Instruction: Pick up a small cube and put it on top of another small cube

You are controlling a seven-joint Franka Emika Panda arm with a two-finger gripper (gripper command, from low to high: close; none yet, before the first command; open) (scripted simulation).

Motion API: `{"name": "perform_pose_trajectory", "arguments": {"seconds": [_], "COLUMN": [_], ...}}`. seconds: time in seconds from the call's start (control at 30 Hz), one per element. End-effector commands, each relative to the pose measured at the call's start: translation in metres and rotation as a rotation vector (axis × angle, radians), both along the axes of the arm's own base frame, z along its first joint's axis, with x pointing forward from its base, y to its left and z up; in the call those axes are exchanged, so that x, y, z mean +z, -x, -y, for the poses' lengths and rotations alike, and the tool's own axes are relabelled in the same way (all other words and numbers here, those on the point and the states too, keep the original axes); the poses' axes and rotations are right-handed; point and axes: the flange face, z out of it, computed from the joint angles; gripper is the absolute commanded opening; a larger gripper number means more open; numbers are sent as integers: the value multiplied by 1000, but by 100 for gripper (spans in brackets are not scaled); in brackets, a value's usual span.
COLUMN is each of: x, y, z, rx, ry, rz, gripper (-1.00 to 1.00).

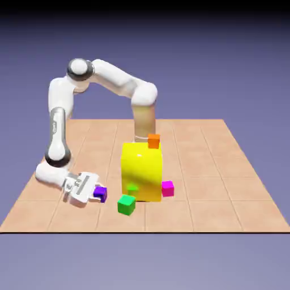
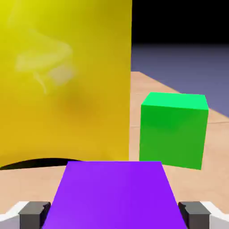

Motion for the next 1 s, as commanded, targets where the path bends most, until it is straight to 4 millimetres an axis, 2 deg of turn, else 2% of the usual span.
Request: {"name": "perform_pose_trajectory", "arguments": {"seconds": [0.0,0.27,0.5,0.73,0.97], "x": [11,109,213,324,436], "y": [2,-48,-68,-63,-32], "z": [14,8,4,-3,-18], "rx": [-1,-71,-124,-174,-227], "ry": [-1,-63,-101,-119,-114], "rz": [1,-15,-29,-46,-68], "gripper": [-100,-100,-100,-100,-100]}}
